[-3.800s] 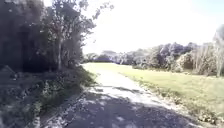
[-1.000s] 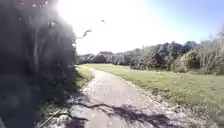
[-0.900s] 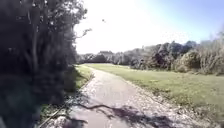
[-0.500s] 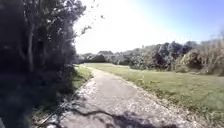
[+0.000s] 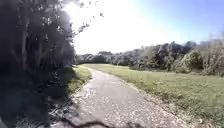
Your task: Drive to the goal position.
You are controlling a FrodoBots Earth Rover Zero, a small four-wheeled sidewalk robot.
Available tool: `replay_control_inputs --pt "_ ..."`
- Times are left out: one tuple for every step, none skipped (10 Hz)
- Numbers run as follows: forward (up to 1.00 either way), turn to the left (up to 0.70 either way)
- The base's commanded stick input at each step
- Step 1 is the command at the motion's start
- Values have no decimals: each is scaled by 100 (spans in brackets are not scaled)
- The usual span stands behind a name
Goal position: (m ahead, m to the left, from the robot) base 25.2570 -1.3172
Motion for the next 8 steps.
replay_control_inputs --pt "50 0" --pt "50 0" --pt "50 0" --pt "50 0" --pt "50 0" --pt "50 0" --pt "50 0" --pt "50 0"
